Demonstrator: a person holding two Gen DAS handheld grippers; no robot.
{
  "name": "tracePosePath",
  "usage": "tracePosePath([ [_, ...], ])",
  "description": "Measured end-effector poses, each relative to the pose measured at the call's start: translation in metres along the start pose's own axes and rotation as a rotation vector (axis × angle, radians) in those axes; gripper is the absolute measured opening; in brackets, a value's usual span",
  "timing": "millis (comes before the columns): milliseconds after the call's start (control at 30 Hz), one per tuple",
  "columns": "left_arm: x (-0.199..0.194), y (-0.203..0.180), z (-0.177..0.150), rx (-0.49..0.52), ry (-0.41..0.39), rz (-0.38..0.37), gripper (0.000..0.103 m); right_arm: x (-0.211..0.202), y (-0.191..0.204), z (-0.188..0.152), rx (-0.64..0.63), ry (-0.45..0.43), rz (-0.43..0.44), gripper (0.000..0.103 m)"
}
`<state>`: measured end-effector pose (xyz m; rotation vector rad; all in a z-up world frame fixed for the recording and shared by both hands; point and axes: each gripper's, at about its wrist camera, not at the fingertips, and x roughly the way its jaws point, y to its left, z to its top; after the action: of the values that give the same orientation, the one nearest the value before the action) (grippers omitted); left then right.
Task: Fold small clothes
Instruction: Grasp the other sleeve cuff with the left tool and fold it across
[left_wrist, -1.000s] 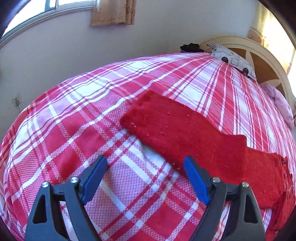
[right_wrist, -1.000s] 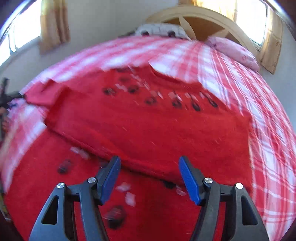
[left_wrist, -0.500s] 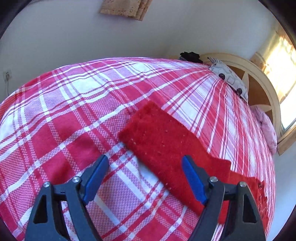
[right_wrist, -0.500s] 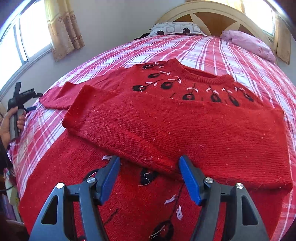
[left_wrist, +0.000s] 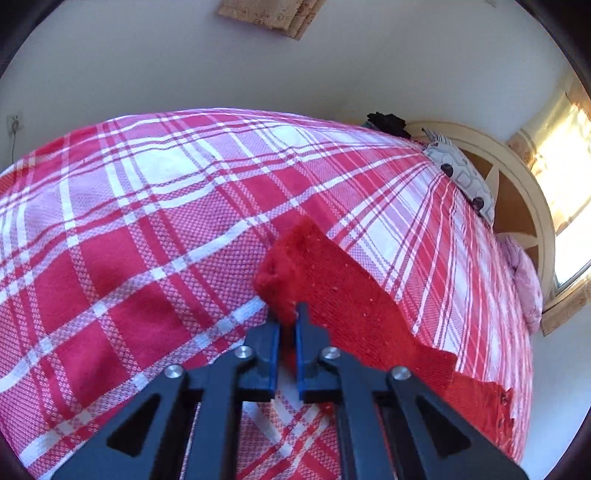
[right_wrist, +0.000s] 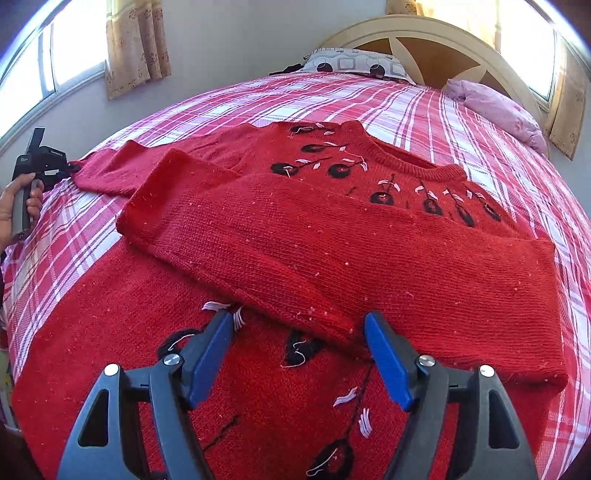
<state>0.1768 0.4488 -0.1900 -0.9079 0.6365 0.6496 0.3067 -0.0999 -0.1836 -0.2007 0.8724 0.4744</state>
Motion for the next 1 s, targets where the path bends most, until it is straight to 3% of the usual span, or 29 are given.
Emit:
tracePosePath([
  [400,-0.043,-0.038,-0.004,0.054,-0.047,-0.134,0.005,0.0,0.0,0.0,0.001,-0.001,0.0,0.075],
  [600,-0.077,-0.091,-0.011,0.113,-0.049,-0.268,0.005,-0.006,-0.001,0.001,0.02,-0.007,0.013,0.075],
  [1000,-0.139,-0.211,-0.05,0.26,-0.035,-0.506,0.005,-0.089,-0.022,-0.035,0.06,-0.146,0.009,0.075],
])
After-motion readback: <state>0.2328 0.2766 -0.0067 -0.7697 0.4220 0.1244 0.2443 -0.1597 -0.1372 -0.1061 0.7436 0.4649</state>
